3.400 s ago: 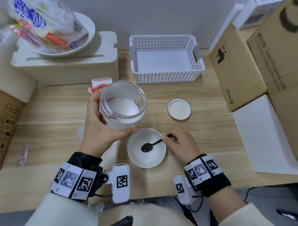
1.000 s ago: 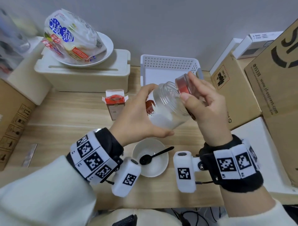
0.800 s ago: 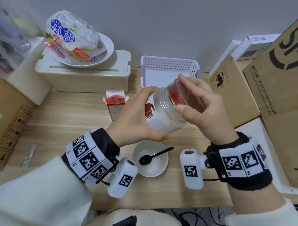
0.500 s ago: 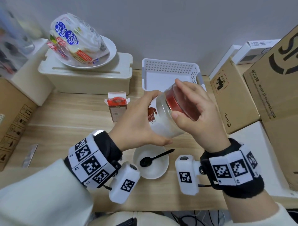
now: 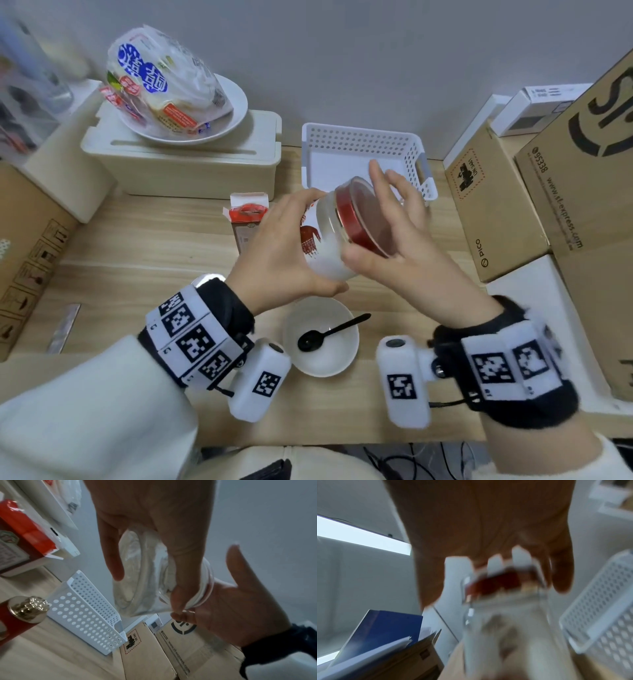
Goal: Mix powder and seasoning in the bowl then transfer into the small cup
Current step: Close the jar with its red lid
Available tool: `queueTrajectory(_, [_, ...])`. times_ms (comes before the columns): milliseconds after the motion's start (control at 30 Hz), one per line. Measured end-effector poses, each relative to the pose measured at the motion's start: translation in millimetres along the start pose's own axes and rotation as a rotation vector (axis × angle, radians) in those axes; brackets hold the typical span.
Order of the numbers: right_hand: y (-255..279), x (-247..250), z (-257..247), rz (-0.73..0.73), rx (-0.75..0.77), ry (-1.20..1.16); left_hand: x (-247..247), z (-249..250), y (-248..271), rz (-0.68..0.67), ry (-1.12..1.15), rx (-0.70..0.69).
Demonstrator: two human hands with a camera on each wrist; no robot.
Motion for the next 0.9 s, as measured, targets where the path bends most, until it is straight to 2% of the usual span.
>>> queueTrajectory(67, [4.5, 9.0, -3.6, -0.148, 0.035, 0.115, 1.9, -2.3, -1.0, -0.014, 0.033, 0.004])
queueTrajectory(100, [4.9, 12.2, -4.9, -0.145, 0.044, 0.169, 1.8, -2.7, -1.7, -0.016, 0.035, 0.003])
queueTrajectory(200, [0.4, 14.1, -6.5, 0.031, -0.026, 0.285, 0.0, -1.0, -1.8, -0.012, 0.003, -0.004])
queueTrajectory(267, [0.2, 16.2, -5.4, 0.075, -0.055, 0.458, -2.3, 1.1, 0.1, -0.027, -0.033, -0.013])
queueTrajectory(300, [0.3, 22.8, -4.3, 0.086, -0.062, 0.457, -3.1, 2.1, 1.0, -0.032, -0.045, -0.016])
queueTrajectory(367, [0.4, 36.8, -2.1, 0.080, -0.056, 0.309, -4.1, 2.8, 2.6, -0.034, -0.047, -0.015])
queueTrajectory(433, [2.0, 40.8, -4.3, -0.006, -0.020, 0.230, -4.4, 4.5, 3.2, -0.032, -0.021, -0.024])
queueTrajectory(500, [5.8, 32.0, -8.9, -0.179, 0.100, 0.216, -3.4, 6.9, 3.0, -0.013, 0.025, -0.039])
queueTrajectory(567, [8.1, 23.3, -14.2, -0.263, 0.208, 0.181, -2.0, 8.7, 2.9, 0.014, 0.061, -0.044])
queueTrajectory(633, [4.8, 25.3, -15.2, -0.181, 0.199, 0.203, -2.0, 8.6, 3.9, 0.027, 0.055, -0.046])
queueTrajectory(700, [1.3, 30.5, -13.5, -0.046, 0.084, 0.282, -3.6, 5.9, 6.2, 0.013, 0.034, -0.035])
queueTrajectory(800, [1.7, 43.4, -5.0, 0.131, 0.005, 0.211, -4.5, -1.3, 9.1, -0.005, 0.064, 0.009])
queueTrajectory(867, [1.7, 44.0, -5.8, 0.118, 0.040, 0.155, -2.4, -2.1, 8.8, 0.000, 0.071, 0.008])
queueTrajectory(900, [1.6, 38.9, -7.9, 0.044, 0.065, 0.159, -1.3, -1.5, 8.2, 0.001, 0.071, 0.003])
Point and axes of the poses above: each hand's wrist, its own y-axis away from the middle knuckle, its own x-axis out of the back of the hand, z = x × y, the point moved 4 cm from there along -y, towards the middle knuckle, and after that the axes turned 6 degrees about -y, right-handed, at the moved point
